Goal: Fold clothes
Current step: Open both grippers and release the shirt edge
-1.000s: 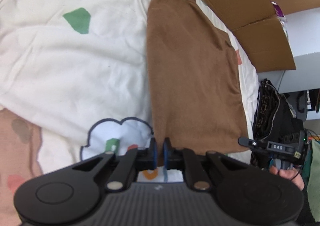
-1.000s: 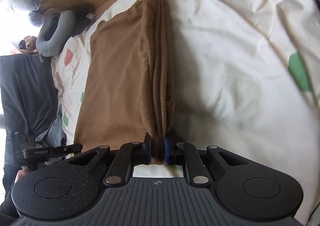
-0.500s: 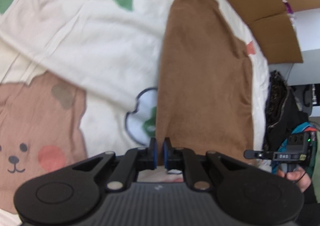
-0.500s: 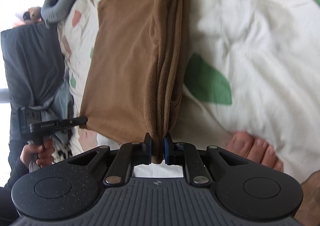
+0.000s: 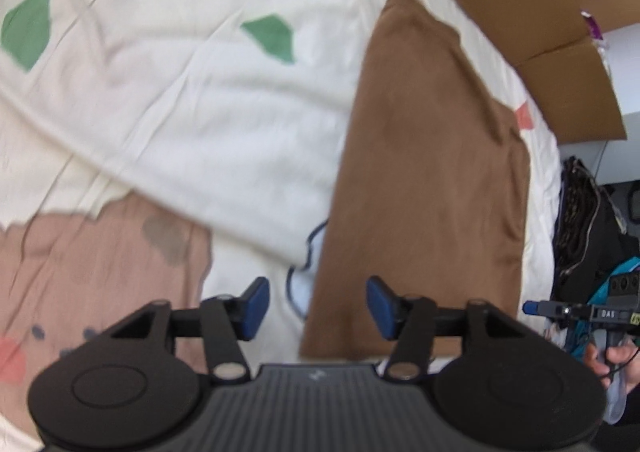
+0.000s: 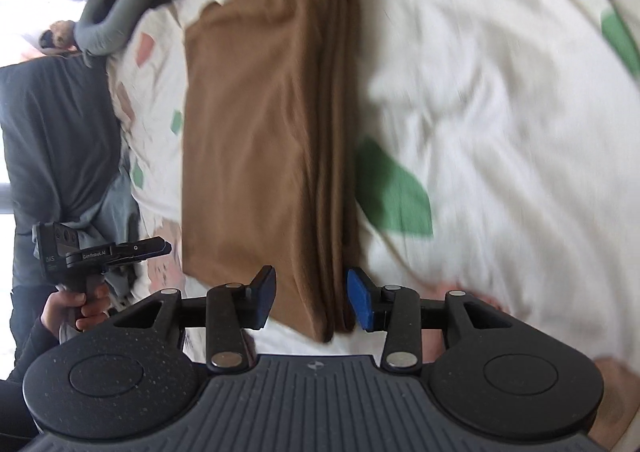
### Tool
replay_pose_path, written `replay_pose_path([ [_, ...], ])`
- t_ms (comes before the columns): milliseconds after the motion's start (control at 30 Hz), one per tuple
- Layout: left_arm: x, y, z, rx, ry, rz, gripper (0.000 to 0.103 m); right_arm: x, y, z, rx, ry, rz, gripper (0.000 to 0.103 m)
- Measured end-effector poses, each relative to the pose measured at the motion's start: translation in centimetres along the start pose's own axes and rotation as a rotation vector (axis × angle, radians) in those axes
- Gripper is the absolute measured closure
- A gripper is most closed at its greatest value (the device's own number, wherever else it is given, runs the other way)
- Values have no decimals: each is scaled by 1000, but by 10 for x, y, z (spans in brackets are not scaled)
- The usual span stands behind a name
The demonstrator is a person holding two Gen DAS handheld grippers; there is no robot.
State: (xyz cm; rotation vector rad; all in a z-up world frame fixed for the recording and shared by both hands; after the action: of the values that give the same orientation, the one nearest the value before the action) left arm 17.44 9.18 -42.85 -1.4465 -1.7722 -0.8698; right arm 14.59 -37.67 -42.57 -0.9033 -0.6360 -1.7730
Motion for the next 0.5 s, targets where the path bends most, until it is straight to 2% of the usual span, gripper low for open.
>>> replay_pose_path([
  [500, -22, 43, -33, -72, -17, -72, 38, -6, 59, 8, 45, -17, -173, 56],
])
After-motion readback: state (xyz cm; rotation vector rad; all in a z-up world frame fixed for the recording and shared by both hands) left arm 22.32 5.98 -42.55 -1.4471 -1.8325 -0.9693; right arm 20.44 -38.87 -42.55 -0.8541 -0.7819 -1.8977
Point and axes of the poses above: each gripper's, at about its wrist camera, not at the fingertips, and x roughly against the way its jaws point, z to its left, y to its top, the point moved 3 cm from there along -x, roughly the way its jaws point, and after that the axes turned 6 degrees about -y, right-handed, at the moved point
